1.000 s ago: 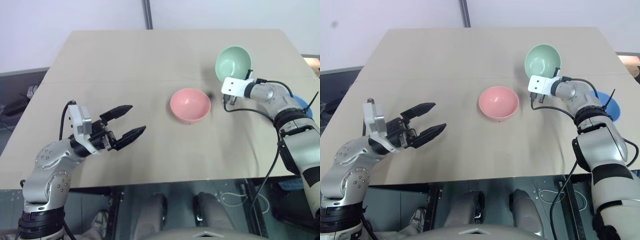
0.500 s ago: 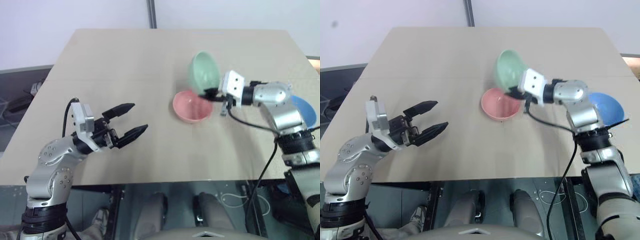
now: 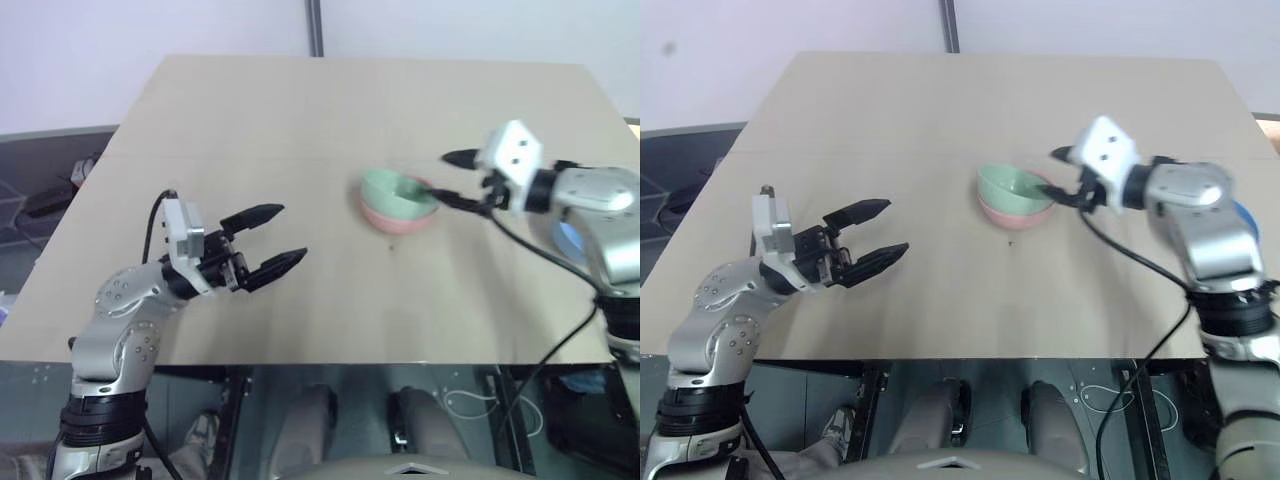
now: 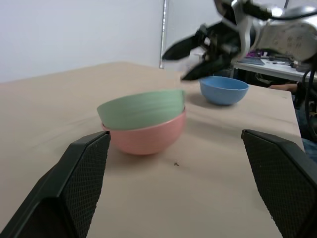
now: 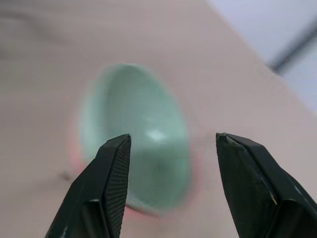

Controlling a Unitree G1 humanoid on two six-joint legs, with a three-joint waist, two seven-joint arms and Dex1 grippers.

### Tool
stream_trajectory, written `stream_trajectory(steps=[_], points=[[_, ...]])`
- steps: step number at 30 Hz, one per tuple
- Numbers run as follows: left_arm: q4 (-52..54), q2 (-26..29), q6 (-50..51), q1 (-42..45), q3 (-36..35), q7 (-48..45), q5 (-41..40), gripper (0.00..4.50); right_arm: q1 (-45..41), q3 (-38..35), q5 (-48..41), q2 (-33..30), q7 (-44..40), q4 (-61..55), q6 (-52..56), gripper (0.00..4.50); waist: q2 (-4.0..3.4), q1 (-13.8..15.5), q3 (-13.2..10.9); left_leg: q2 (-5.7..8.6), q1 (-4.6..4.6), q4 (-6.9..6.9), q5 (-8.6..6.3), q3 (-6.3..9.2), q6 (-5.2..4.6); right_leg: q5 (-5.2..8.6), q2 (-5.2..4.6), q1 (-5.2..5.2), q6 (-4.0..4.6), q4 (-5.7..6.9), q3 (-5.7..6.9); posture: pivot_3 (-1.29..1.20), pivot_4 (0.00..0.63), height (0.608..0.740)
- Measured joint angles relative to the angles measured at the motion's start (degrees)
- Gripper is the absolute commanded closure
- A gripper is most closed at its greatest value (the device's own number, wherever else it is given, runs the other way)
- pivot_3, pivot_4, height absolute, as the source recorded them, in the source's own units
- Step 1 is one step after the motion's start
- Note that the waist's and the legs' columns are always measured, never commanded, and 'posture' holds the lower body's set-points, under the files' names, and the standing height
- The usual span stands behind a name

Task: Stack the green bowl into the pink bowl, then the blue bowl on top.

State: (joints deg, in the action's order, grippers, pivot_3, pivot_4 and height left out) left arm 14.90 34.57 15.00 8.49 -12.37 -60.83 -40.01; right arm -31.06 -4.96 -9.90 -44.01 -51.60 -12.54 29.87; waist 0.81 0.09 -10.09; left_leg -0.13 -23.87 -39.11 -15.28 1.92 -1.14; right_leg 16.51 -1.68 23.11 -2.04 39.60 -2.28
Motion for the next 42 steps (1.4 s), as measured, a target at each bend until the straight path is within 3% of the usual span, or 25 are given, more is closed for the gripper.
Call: stream_trajectory(steps=[9,14,24,27,31,39,42], points=[[0.27,0.12,1.54,4.60,4.15,-6.91,-2.39,0.00,21.40,-17.29,2.90,-2.91,12.41,-2.90,15.02,1.52,-0.05,-0.33,0.01,-0.05,0.20,-0.02,0.01,-0.14,-0.02,0.00,0.16,-0.06,0.00,0.24,-0.04,0.00,0.150,0.740],[0.15,0.26,2.60,7.44,5.86,-9.31,-2.74,0.00,21.55,-18.12,0.29,0.56,15.90,-2.79,21.53,1.52,-0.09,-1.67,0.04,-0.11,0.30,-0.02,0.01,-0.29,-0.02,0.00,0.42,-0.06,-0.01,0.29,-0.14,0.00,0.150,0.740],[-0.23,2.29,1.36,5.12,7.26,-11.47,0.66,0.00,19.66,-15.45,-1.59,1.79,18.41,1.44,20.02,1.52,-0.09,-1.50,0.04,-0.12,0.24,-0.03,0.00,-0.24,-0.02,0.01,0.56,-0.06,-0.02,0.21,-0.11,0.00,0.150,0.740],[-0.22,2.44,1.04,4.67,7.26,-11.42,1.14,0.00,18.57,-13.40,-1.35,2.36,18.59,5.44,17.11,2.39,-0.09,-1.44,0.04,-0.14,0.24,-0.03,0.00,-0.24,-0.02,0.00,0.57,-0.06,-0.01,0.22,-0.12,0.00,0.150,0.740],[-0.16,2.90,0.85,4.42,7.24,-11.21,1.71,0.00,16.70,-11.54,-0.89,2.47,18.70,9.87,12.56,4.42,-0.10,-1.21,0.03,-0.14,0.24,-0.03,0.00,-0.25,-0.02,0.01,0.58,-0.05,-0.01,0.23,-0.11,0.00,0.150,0.740],[1.28,3.28,0.88,1.27,6.77,-8.64,1.72,0.00,15.05,-7.89,1.62,0.80,17.67,12.47,3.45,4.47,-0.12,-1.06,0.02,-0.16,0.23,-0.03,0.00,-0.25,-0.02,0.00,0.51,-0.04,-0.01,0.22,-0.13,0.00,0.150,0.740],[1.50,3.05,0.83,0.66,5.87,-6.31,1.90,0.00,11.89,-6.14,-0.40,2.46,15.09,7.86,0.98,4.47,-0.14,-1.45,0.01,-0.25,0.27,-0.03,0.00,-0.28,-0.02,0.00,0.44,-0.04,-0.01,0.23,-0.17,0.00,0.150,0.740]])
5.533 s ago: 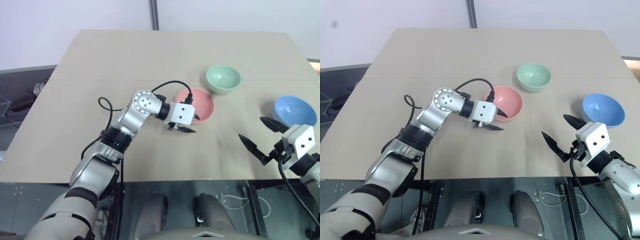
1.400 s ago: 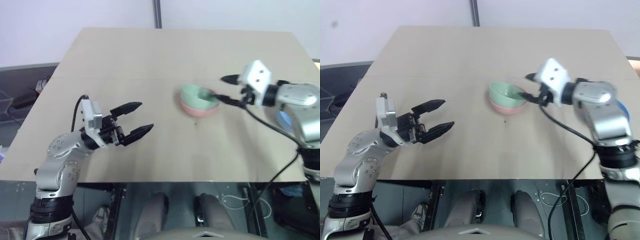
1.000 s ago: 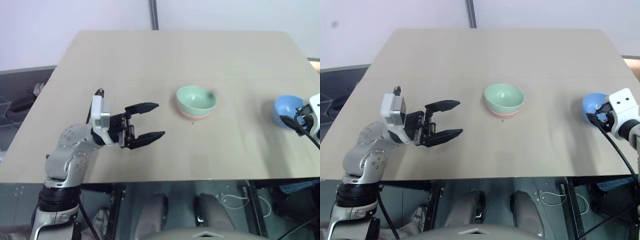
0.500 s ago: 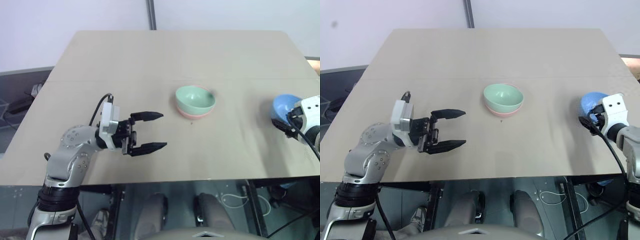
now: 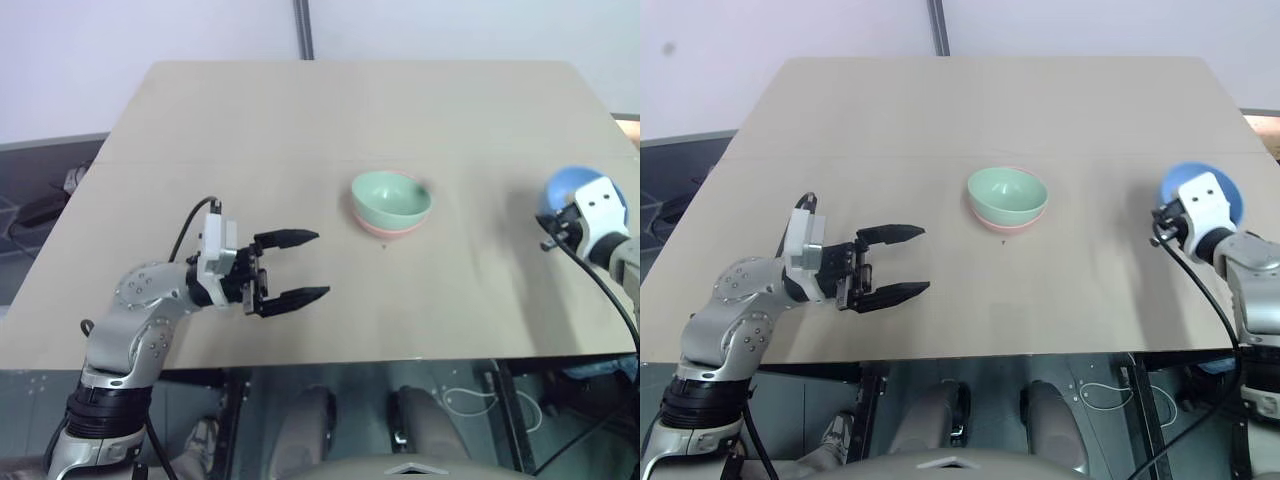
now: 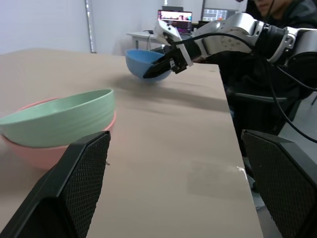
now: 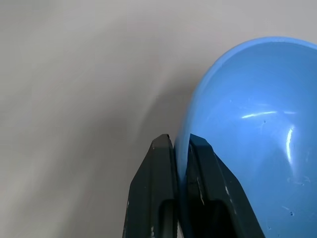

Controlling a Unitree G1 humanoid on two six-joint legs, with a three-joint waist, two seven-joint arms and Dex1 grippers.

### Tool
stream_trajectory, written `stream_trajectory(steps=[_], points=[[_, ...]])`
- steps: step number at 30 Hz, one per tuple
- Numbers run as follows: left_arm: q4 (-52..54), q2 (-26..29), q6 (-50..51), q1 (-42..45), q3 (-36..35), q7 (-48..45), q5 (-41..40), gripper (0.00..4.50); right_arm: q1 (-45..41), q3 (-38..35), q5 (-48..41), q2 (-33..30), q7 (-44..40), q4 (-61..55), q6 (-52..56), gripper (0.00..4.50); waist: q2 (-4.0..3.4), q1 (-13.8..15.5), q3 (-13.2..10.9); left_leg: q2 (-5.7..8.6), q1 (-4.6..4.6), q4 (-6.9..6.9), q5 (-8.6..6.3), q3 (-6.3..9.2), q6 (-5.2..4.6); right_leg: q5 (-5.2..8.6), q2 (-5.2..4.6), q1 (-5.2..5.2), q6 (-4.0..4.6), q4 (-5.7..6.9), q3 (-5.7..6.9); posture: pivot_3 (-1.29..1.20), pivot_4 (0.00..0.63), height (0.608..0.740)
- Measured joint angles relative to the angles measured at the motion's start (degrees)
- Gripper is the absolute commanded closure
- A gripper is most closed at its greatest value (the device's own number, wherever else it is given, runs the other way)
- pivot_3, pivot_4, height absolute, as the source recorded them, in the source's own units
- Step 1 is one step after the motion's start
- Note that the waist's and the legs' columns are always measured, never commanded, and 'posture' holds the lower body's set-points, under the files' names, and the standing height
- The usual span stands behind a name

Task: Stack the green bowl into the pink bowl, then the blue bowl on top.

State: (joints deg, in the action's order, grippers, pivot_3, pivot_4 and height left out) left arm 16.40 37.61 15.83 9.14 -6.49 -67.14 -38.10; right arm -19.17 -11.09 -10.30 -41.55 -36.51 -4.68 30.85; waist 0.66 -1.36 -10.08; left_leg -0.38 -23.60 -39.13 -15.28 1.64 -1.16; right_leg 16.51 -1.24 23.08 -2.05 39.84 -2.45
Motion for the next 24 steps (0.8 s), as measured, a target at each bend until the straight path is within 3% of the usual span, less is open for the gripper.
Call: stream_trajectory(steps=[5,8,12,16,21,24], points=[[0.00,-1.58,-0.81,-0.28,-0.12,3.86,2.02,0.00,-7.52,8.09,-5.75,7.71,-2.51,-12.76,-0.09,4.47,0.01,-0.47,0.00,0.00,-0.09,0.00,0.00,0.23,0.00,0.00,-0.02,0.00,0.01,-0.04,0.08,0.00,0.150,0.740],[-0.01,-1.96,-1.46,-1.35,-0.51,5.91,2.67,0.00,-11.45,15.80,-5.77,13.58,-2.91,-13.23,-0.08,4.47,0.01,-0.36,0.00,0.13,-0.12,-0.01,0.00,0.22,0.01,0.00,-0.21,0.00,0.01,-0.04,0.11,0.00,0.150,0.740],[0.30,-2.00,-1.65,-3.25,-0.98,7.26,3.09,0.00,-14.12,20.32,-4.33,15.95,-3.60,-8.68,-2.03,4.47,0.03,0.15,0.00,0.19,-0.11,-0.02,0.00,0.20,0.01,0.00,-0.29,0.01,0.01,-0.06,0.13,0.00,0.150,0.740],[2.30,-2.06,-1.71,-5.34,-1.99,8.85,3.09,0.00,-16.75,22.61,-1.52,16.36,-5.60,0.14,-5.14,2.78,0.04,0.70,0.00,0.20,-0.12,-0.02,0.01,0.27,0.01,0.00,-0.30,0.01,0.01,-0.05,0.16,0.00,0.150,0.740],[3.67,-2.10,-1.87,-7.35,-2.57,11.07,3.18,0.00,-16.93,23.62,-0.87,14.67,-9.20,1.66,-5.53,0.20,0.03,0.50,0.00,0.19,-0.12,0.00,0.00,0.26,0.01,0.00,-0.29,0.02,0.01,-0.04,0.15,0.00,0.150,0.740],[3.69,-2.76,-2.80,-7.70,-2.65,12.72,4.35,0.00,-16.93,23.02,-2.40,14.45,-9.68,-1.90,-3.29,0.01,0.03,0.47,0.00,0.17,-0.12,0.01,0.00,0.27,0.01,0.00,-0.28,0.03,0.01,-0.04,0.14,0.00,0.150,0.740]])
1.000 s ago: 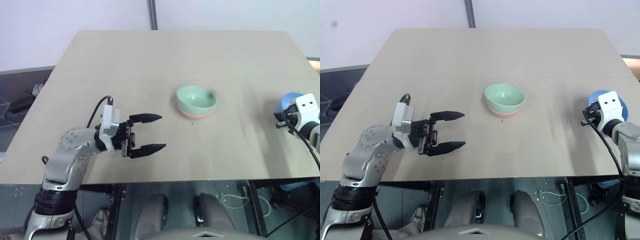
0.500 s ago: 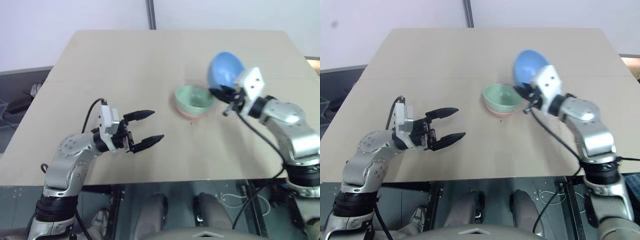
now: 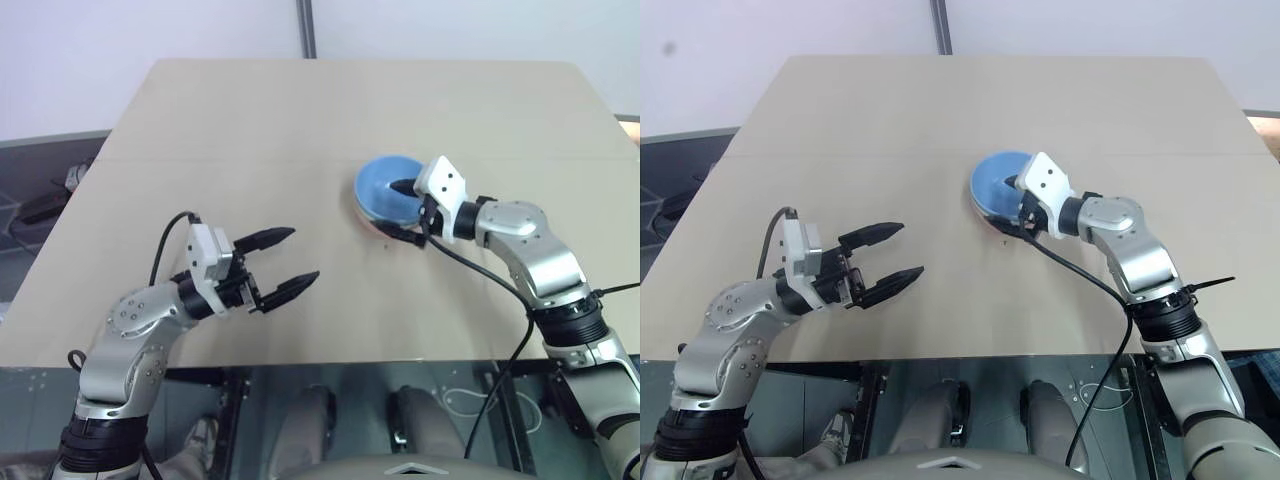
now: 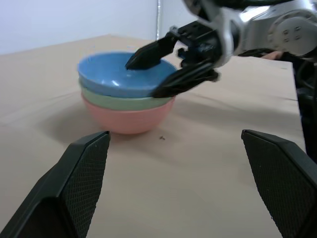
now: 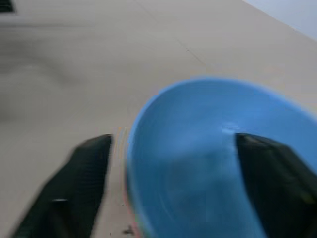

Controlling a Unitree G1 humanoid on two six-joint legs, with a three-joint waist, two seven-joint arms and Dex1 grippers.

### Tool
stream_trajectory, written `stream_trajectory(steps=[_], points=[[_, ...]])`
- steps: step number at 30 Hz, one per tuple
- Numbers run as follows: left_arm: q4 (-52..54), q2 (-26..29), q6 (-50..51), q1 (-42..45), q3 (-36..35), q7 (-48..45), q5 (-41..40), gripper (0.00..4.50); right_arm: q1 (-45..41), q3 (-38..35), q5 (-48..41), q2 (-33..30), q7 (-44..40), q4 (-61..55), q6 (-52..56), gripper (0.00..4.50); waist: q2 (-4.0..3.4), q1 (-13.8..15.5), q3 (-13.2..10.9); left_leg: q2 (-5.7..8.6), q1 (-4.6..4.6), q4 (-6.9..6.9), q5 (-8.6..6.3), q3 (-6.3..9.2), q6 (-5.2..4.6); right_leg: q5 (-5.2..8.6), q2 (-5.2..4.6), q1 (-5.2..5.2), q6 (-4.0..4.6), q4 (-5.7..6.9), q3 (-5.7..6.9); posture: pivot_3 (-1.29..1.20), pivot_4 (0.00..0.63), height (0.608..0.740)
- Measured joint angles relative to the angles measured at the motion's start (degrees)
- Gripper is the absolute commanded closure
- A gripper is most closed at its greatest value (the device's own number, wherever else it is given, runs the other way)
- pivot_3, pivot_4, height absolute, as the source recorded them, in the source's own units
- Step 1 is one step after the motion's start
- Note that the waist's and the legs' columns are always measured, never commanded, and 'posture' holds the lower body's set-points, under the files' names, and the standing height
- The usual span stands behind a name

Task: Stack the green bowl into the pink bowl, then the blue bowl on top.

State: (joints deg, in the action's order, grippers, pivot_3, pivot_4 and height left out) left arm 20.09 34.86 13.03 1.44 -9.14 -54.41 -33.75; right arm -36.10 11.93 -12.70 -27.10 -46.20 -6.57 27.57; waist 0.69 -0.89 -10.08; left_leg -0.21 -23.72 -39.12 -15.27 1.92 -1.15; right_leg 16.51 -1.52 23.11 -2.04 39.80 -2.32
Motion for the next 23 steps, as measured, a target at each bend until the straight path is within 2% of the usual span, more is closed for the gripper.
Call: stream_trajectory(steps=[4,8,12,17,23], points=[[0.02,-0.90,-1.13,-0.06,-0.05,3.50,2.21,0.00,0.53,-4.12,-4.05,0.53,1.63,-7.07,3.03,0.01,0.01,0.13,0.00,0.01,-0.01,0.00,0.00,0.01,0.00,0.00,-0.02,-0.01,0.00,-0.01,0.01,0.00,0.150,0.740],[0.02,-1.04,-1.00,-0.62,0.00,7.00,4.65,0.00,6.71,-9.48,-5.86,-0.56,4.44,-13.58,3.54,0.01,0.04,0.45,0.03,0.05,-0.05,0.00,-0.01,0.06,-0.01,0.00,-0.08,-0.04,0.00,-0.06,0.04,0.00,0.150,0.740],[0.95,-1.47,1.53,-2.05,-1.36,8.35,1.68,0.00,19.16,-19.44,-10.09,-4.72,4.46,-16.80,5.26,0.01,0.07,0.62,0.04,0.07,-0.05,0.02,-0.01,0.05,-0.01,0.00,-0.12,-0.05,0.00,-0.08,0.04,0.00,0.150,0.740],[3.07,-1.26,3.10,-3.93,-3.33,11.06,1.19,0.00,33.91,-29.35,-11.24,-10.10,2.75,-19.91,3.89,0.01,0.03,0.14,0.05,0.02,0.04,0.04,-0.01,0.01,-0.01,0.00,-0.02,-0.07,-0.01,0.00,-0.02,0.00,0.150,0.740],[4.13,1.56,4.19,-7.91,-6.34,10.13,0.40,0.00,43.72,-38.80,-15.57,-14.57,-2.75,-21.90,2.98,0.01,0.04,-0.06,0.05,-0.02,0.41,0.04,-0.01,-0.06,-0.02,0.02,0.03,-0.46,-0.01,-0.04,-0.03,0.00,0.150,0.740]])
